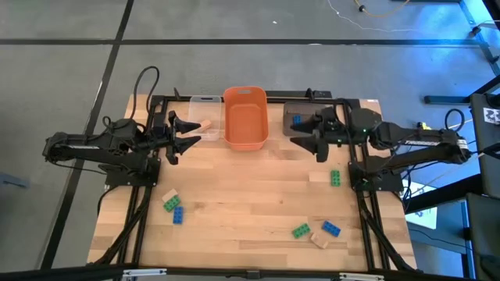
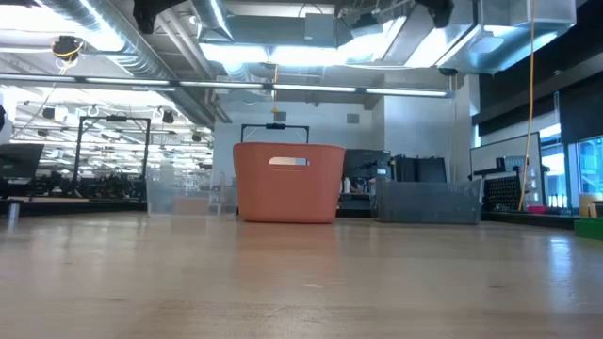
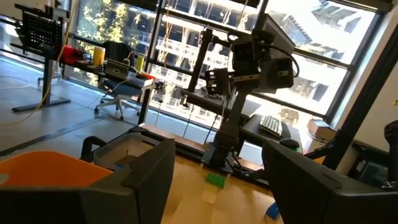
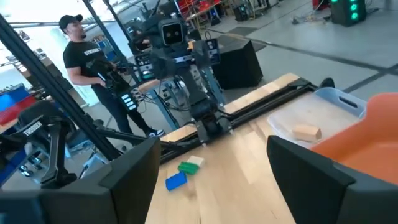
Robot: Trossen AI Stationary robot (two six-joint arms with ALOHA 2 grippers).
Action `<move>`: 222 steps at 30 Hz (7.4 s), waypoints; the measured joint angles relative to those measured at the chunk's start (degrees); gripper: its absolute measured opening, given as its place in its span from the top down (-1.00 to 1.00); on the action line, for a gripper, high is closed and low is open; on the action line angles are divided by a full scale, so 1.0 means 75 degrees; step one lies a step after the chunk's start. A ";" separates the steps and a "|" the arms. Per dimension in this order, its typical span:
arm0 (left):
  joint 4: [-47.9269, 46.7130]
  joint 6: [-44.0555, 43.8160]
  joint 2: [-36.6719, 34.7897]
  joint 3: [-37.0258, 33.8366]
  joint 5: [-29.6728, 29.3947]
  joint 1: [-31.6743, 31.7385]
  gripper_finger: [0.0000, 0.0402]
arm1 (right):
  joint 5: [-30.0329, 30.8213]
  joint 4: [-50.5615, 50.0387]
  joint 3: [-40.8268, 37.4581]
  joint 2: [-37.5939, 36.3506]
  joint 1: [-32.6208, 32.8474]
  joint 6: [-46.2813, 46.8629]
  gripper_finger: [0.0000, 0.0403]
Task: Sort & place blocks by color
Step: Put the top right green game piece into the orange bin
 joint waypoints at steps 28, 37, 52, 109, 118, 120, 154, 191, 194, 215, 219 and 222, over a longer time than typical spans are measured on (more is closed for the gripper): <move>-0.0001 -0.0002 0.0001 0.0000 -0.0201 0.0000 -0.16 | -0.0326 -0.4755 -0.0003 0.1638 0.0426 0.4009 -0.46; -0.0003 0.0000 0.0001 0.0000 -0.0207 0.0000 -0.16 | -0.0365 -0.8751 -0.0012 0.2894 0.0704 0.6287 -0.46; 0.0000 0.0000 0.0003 0.0000 -0.0382 -0.0003 -0.16 | -0.0317 -0.8179 -0.1696 0.2850 0.0898 0.8481 -0.46; 0.0035 -0.0029 0.0003 0.0000 0.0317 -0.0001 -0.16 | 0.3119 0.1861 -0.1681 0.0890 0.1875 0.1717 0.31; 0.0075 -0.0076 0.0003 0.0000 0.0280 -0.0002 -0.16 | 0.1971 0.2907 -0.1679 0.0860 0.1486 0.1137 0.31; 0.0017 -0.0070 0.0003 0.0000 0.0207 -0.0003 -0.16 | 0.1935 0.2983 -0.1682 0.0860 0.1488 0.1030 0.31; 0.0041 -0.0264 0.0003 0.0000 0.0058 -0.0002 -0.16 | 0.1297 0.2080 -0.0595 0.2637 0.1069 0.1141 0.31; 0.0003 -0.0197 0.0003 0.0000 -0.0373 0.0000 -0.16 | 0.3021 0.0231 0.2253 0.6615 -0.0680 0.0801 0.20; 0.0006 -0.0196 0.0003 0.0000 -0.0373 0.0000 -0.16 | 0.3022 0.0215 0.2253 0.6615 -0.0680 0.0793 0.20; 0.0012 -0.0195 0.0001 0.0000 -0.0373 0.0000 -0.16 | 0.3088 0.0270 0.2253 0.6615 -0.0852 0.0601 0.19; 0.0009 -0.0195 0.0003 0.0000 -0.0373 0.0000 -0.16 | 0.3088 0.0270 0.2253 0.6615 -0.0852 0.0594 0.19; 0.0011 -0.0195 0.0002 0.0000 -0.0373 0.0000 -0.16 | 0.3085 0.0269 0.2253 0.6615 -0.0852 0.0595 0.13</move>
